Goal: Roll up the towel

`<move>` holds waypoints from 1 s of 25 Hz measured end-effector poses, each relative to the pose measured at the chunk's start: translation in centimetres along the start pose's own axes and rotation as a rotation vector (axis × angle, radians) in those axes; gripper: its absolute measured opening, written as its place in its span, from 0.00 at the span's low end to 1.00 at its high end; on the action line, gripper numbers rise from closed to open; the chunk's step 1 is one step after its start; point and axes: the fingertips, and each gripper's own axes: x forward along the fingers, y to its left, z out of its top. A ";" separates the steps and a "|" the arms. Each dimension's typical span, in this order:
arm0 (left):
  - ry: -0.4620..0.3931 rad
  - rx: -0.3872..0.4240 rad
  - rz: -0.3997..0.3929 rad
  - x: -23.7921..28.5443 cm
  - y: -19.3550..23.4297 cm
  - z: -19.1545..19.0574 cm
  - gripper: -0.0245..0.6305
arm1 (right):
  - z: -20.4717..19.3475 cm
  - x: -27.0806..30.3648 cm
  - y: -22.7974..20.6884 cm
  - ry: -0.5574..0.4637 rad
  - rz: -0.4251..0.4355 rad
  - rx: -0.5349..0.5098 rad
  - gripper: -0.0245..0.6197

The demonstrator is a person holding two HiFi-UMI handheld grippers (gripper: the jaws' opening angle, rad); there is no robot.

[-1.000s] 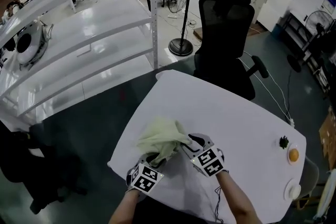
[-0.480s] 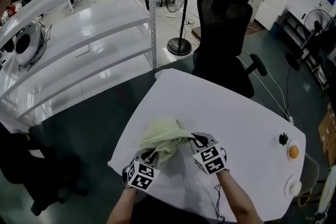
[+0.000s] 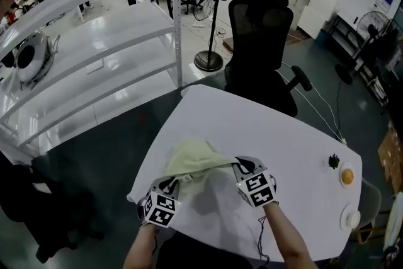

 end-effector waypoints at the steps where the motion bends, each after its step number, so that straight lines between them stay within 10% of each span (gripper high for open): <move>1: -0.003 0.002 0.006 -0.2 0.1 0.0 0.10 | 0.0 -0.5 -0.2 -0.003 -0.008 -0.002 0.08; 25: -0.096 0.142 0.115 -5.1 -2.4 5.7 0.10 | -5.0 -14.4 -6.8 -0.056 -0.258 0.100 0.08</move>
